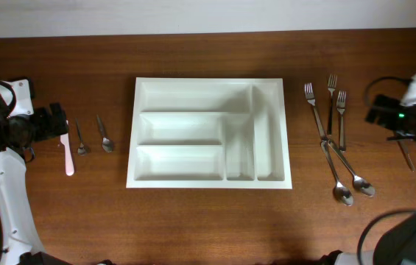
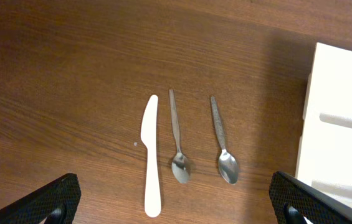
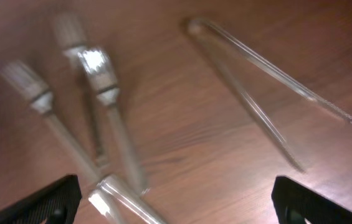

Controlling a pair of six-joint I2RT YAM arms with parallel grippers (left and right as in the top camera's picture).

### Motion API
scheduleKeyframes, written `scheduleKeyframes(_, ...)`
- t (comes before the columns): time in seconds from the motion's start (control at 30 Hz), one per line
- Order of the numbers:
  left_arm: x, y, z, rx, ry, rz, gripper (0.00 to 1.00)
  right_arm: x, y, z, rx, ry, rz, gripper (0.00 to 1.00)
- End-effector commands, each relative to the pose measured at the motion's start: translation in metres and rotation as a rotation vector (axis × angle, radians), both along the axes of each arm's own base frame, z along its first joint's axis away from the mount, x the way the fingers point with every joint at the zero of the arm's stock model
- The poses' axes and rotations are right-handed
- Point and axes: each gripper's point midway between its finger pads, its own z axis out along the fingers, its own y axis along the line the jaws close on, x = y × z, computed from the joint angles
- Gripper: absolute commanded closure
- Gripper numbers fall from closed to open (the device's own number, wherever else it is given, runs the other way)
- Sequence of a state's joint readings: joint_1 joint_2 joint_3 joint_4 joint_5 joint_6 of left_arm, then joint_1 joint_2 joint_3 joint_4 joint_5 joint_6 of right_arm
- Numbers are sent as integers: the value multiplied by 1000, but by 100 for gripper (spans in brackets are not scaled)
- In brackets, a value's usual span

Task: Pack container
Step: 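Lower the right gripper onto the clear plastic tongs and close it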

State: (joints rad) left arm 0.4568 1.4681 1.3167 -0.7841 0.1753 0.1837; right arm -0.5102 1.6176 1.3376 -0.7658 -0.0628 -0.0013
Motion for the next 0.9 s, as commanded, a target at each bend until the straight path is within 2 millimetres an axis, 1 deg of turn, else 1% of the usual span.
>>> scheduleKeyframes(0.0,1,2,9,17,-19,-8,1,4,-30,-3,-39,-8,-13,1)
scheduleKeyframes(0.1,1,2,9,17,-19,-8,1,16,-48,-9,-88,-34,10,1)
scheduleKeyframes(0.17,1,2,9,17,-19,-8,1,21,-54,-11,-135,-32,67,1)
scheduleKeyframes(0.2,1,2,9,18,-19,-8,1,22,-55,-14,-157,-19,104,1)
scheduleKeyframes(0.27,1,2,9,17,-19,-8,1,24,-56,-20,-182,2,160,6)
scheduleKeyframes(0.4,1,2,9,17,-19,-8,1,27,-59,-36,-202,38,221,5)
scheduleKeyframes(0.47,1,2,9,17,-19,-8,1,26,-61,-46,-215,73,256,6)
scheduleKeyframes(0.57,1,2,9,17,-19,-8,1,22,-67,-60,-205,105,251,8)
scheduleKeyframes(0.6,1,2,9,17,-19,-8,1,21,-67,-64,-194,106,251,10)
scheduleKeyframes(0.67,1,2,9,17,-19,-8,1,18,-73,-75,-179,123,239,17)
scheduleKeyframes(0.8,1,2,9,17,-19,-8,1,7,-86,-95,-146,155,207,17)
scheduleKeyframes(0.87,1,2,9,17,-19,-8,1,5,-91,-103,-128,153,198,17)
